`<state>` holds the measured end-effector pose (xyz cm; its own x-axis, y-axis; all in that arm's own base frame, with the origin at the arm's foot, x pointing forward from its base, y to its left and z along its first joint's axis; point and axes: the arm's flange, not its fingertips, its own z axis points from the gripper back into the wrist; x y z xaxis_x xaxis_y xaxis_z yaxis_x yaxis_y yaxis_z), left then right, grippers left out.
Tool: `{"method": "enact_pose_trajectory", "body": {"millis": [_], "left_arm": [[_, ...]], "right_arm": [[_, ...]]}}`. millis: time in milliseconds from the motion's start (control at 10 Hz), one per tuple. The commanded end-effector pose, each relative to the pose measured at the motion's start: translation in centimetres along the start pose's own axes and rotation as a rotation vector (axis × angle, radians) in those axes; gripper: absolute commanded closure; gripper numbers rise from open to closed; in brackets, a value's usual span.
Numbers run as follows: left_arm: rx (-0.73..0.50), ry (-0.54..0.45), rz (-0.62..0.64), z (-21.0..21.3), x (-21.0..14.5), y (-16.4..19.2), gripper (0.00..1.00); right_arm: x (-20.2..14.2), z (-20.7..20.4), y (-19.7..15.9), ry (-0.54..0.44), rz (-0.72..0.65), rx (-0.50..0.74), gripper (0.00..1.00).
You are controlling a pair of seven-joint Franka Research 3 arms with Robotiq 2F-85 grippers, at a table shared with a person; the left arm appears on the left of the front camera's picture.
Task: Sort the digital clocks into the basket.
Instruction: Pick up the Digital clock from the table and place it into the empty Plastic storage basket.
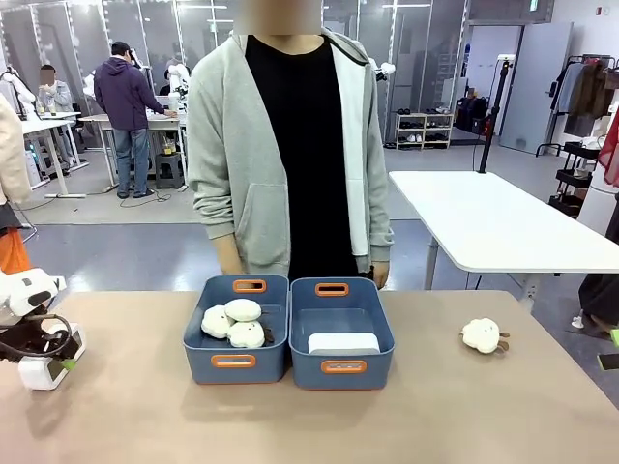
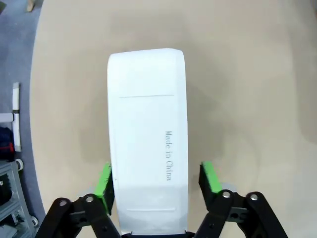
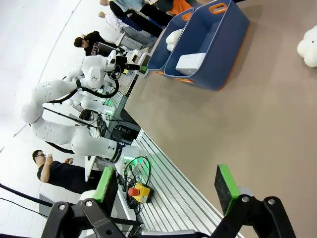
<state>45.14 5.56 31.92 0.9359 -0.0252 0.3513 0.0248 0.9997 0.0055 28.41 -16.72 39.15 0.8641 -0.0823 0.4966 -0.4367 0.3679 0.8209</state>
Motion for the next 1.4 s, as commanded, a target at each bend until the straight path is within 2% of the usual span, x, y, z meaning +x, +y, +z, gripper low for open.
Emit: {"method": "enact_pose_trajectory", "body": {"millis": [0,100,200,400,500,700,900,1000,1200,1300], "left_arm": [[0.004,-0.014,0.007,0.4,0.5,-0.3,1.0],[0.001,-0.025,0.014,0.1,0.8,-0.3,0.65],[-0.002,-0.025,0.013,0.0,0.8,-0.4,1.0],[-0.039,-0.029,0.004,0.2,1.0,-1.2,1.0],[-0.1,-0.045,0.006,1.7,1.3,-1.7,0.84],[-0.411,-0.122,-0.067,10.0,2.1,-5.3,0.84],[-0.623,-0.161,-0.215,15.1,2.0,-10.8,0.84],[-0.747,-0.14,-0.277,16.1,2.0,-13.8,0.84],[-0.805,-0.147,-0.379,15.6,3.3,-17.7,0.84],[-0.86,-0.182,-0.415,15.3,4.0,-19.5,0.84]], "right_arm": [[0.3,0.0,0.4,-0.009,-0.013,-0.001,0.0],[0.3,0.0,0.4,-0.009,-0.013,-0.001,0.0],[0.3,0.0,0.4,-0.009,-0.013,-0.001,0.0],[0.3,0.0,0.4,-0.009,-0.013,-0.001,0.0],[0.3,0.0,0.4,-0.009,-0.013,-0.001,0.0],[0.3,0.0,0.4,-0.009,-0.013,-0.001,0.0],[0.3,0.0,0.4,-0.009,-0.013,-0.001,0.0],[0.3,0.0,0.4,-0.009,-0.013,-0.001,0.0],[0.3,0.0,0.4,-0.009,-0.013,-0.001,0.0],[0.3,0.0,0.4,-0.009,-0.013,-0.001,0.0]]}}
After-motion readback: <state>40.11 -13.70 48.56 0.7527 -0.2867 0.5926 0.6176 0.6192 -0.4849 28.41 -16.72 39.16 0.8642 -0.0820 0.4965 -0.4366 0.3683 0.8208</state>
